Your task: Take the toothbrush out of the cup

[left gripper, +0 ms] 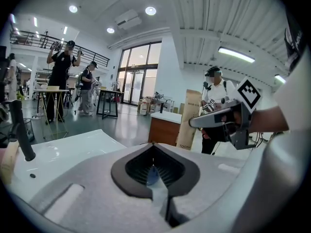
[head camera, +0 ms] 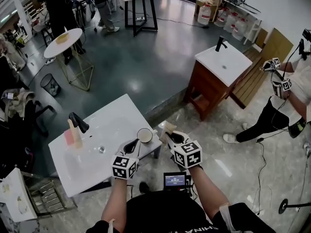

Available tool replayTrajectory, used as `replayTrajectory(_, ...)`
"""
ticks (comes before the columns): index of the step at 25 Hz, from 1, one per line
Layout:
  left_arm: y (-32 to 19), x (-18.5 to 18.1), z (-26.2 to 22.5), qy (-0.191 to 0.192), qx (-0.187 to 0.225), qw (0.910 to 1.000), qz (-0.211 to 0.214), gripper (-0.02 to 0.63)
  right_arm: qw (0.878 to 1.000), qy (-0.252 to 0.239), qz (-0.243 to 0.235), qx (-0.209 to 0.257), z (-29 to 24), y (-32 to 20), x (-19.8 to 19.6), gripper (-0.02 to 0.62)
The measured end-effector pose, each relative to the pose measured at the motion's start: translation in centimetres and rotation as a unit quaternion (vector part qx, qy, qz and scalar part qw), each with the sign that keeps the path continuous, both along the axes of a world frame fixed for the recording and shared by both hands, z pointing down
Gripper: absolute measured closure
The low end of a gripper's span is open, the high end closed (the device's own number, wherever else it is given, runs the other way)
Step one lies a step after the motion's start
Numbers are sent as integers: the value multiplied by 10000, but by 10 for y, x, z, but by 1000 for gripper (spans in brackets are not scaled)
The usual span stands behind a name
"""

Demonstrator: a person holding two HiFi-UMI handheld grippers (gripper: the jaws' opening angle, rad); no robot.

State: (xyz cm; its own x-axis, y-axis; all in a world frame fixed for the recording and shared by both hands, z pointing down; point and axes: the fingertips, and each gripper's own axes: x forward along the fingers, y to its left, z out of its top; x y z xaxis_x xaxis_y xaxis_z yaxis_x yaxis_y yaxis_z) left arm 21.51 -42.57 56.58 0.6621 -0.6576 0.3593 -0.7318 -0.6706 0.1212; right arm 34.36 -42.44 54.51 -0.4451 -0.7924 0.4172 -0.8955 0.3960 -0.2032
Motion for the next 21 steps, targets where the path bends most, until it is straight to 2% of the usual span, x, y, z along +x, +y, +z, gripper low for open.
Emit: replayTrajectory(21, 7, -2, 0, -133, 99, 9998, -65, 597, 9996, -36, -271, 69, -5, -4, -20, 555)
